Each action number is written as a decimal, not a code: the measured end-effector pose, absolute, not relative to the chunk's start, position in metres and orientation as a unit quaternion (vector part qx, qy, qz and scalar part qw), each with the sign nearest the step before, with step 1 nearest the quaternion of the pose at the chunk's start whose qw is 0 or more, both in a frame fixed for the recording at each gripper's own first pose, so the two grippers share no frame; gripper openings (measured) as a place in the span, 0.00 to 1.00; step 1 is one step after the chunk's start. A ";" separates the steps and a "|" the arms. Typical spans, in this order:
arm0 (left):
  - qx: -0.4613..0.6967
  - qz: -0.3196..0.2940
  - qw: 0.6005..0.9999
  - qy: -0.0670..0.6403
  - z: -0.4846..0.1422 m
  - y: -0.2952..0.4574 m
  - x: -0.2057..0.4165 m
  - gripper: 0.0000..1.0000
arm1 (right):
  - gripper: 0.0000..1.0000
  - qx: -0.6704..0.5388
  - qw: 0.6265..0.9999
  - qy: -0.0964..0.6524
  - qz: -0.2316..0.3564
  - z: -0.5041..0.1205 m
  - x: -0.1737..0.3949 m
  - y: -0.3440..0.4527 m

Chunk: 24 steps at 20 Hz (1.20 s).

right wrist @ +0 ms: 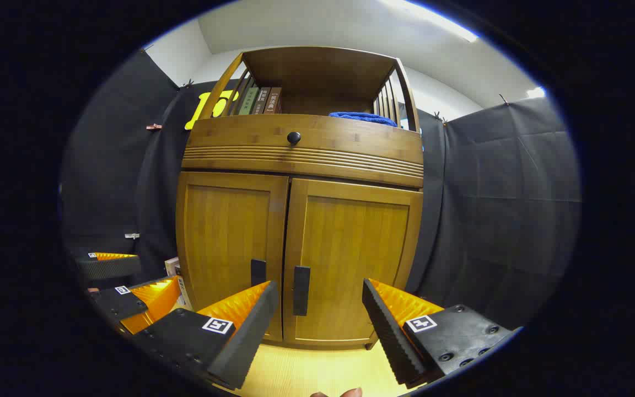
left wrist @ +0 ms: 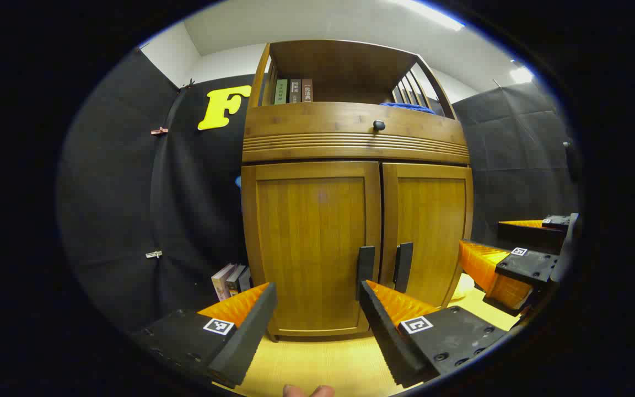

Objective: Open the right door of the double-door shoe cabinet with the right hand, and open the left door with the left hand.

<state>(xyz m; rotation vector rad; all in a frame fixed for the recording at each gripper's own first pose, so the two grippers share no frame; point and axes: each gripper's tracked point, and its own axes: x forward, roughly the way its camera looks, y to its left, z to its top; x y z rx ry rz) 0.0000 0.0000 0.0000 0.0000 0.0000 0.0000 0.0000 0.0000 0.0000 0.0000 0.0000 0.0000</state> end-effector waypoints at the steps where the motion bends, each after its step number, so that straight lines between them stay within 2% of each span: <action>1: 0.000 -0.003 1.000 -0.003 0.003 0.000 -0.001 0.94 | 0.98 0.001 1.000 -0.001 -0.002 0.001 -0.001 0.000; 7: 0.007 -0.011 1.000 -0.021 0.022 0.000 -0.001 0.94 | 0.96 0.012 1.000 -0.003 -0.010 0.003 -0.008 0.001; 10: 0.002 -0.014 1.000 -0.018 0.020 0.003 0.001 0.94 | 0.98 0.021 1.000 -0.007 -0.013 0.005 -0.005 0.000; 24: 0.021 -0.032 0.999 -0.008 0.007 -0.002 0.014 0.94 | 0.96 0.037 0.999 0.021 -0.003 -0.011 0.015 0.010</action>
